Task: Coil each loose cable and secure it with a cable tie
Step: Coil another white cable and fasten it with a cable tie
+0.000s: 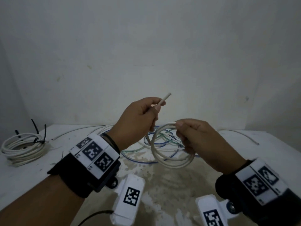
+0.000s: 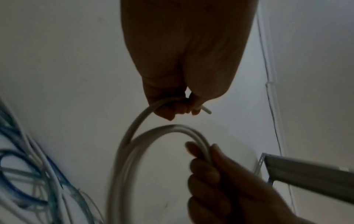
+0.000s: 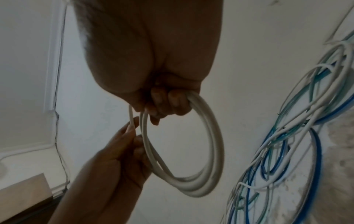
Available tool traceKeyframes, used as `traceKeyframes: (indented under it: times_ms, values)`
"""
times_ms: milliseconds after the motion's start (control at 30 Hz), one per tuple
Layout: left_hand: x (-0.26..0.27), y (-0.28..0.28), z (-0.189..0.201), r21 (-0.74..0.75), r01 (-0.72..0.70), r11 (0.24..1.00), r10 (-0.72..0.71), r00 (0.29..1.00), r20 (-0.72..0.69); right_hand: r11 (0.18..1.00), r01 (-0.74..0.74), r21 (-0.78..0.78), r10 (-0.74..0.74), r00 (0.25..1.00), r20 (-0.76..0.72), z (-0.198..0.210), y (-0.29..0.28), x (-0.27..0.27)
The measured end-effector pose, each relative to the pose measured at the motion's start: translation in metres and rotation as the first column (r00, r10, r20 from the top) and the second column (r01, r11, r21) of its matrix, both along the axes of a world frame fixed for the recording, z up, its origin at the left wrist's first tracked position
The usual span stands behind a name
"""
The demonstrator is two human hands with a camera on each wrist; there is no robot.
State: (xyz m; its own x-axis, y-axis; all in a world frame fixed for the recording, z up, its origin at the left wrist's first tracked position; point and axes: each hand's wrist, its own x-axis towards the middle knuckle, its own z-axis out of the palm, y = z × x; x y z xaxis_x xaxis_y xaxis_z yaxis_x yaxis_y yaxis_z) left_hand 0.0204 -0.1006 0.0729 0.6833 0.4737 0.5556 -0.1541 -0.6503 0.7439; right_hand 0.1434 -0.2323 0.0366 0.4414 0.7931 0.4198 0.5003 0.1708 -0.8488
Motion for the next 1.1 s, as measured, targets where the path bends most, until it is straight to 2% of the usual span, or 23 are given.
traceKeyframes:
  times_ms: [100, 133, 200, 267, 300, 400, 467, 533, 600, 733, 933, 1100]
  values:
    - [-0.001, 0.007, -0.006, 0.093, -0.083, 0.992, 0.085, 0.996, -0.013, 0.988, 0.048, 0.148, -0.024, 0.987, -0.161, 0.003, -0.001, 0.006]
    - [-0.001, 0.009, -0.009, 0.049, -0.094, 0.994, 0.095, 0.995, -0.015, 0.98, 0.074, 0.186, -0.039, 0.981, -0.189, 0.004, -0.001, 0.007]
    - [-0.003, 0.009, -0.011, -0.167, -0.053, 0.985, 0.052, 0.999, -0.01, 0.968, 0.114, 0.222, -0.067, 0.976, -0.21, 0.004, -0.002, 0.008]
    - [-0.005, 0.008, -0.013, -0.272, 0.032, 0.962, -0.029, 0.999, 0.015, 0.971, 0.134, 0.199, -0.107, 0.984, -0.139, 0.003, -0.003, 0.01]
    - [-0.006, 0.007, -0.014, -0.237, 0.054, 0.97, -0.052, 0.999, 0.013, 0.975, 0.136, 0.174, -0.128, 0.99, -0.058, 0.002, -0.003, 0.011]
    - [-0.005, 0.002, -0.017, -0.01, 0.041, 0.999, -0.041, 0.999, -0.005, 0.989, 0.116, 0.095, -0.131, 0.977, 0.166, 0.001, -0.002, 0.008]
    - [-0.003, -0.001, -0.02, 0.136, 0.0, 0.991, -0.004, 1.0, 0.027, 0.995, 0.103, 0.015, -0.104, 0.981, 0.167, 0.003, -0.001, 0.003]
    - [0.0, -0.004, -0.023, 0.279, -0.026, 0.96, 0.015, 0.999, 0.044, 0.996, 0.072, -0.053, -0.067, 0.994, 0.091, 0.008, 0.0, -0.001]
    - [0.002, -0.005, -0.026, 0.342, -0.015, 0.94, 0.003, 0.999, 0.037, 0.994, 0.038, -0.105, -0.033, 0.998, 0.05, 0.01, 0.001, -0.002]
    - [0.003, -0.005, -0.028, 0.356, 0.011, 0.935, -0.017, 1.0, 0.013, 0.984, -0.034, -0.178, 0.036, 0.999, 0.012, 0.006, 0.002, -0.003]
    - [-0.002, -0.008, -0.031, 0.216, 0.081, 0.973, -0.067, 0.995, -0.073, 0.982, -0.112, -0.152, 0.122, 0.991, 0.055, 0.004, -0.003, -0.004]
    - [-0.005, -0.011, -0.028, 0.122, 0.136, 0.983, -0.115, 0.979, -0.167, 0.99, -0.05, -0.133, 0.068, 0.989, 0.134, 0.003, -0.003, -0.008]
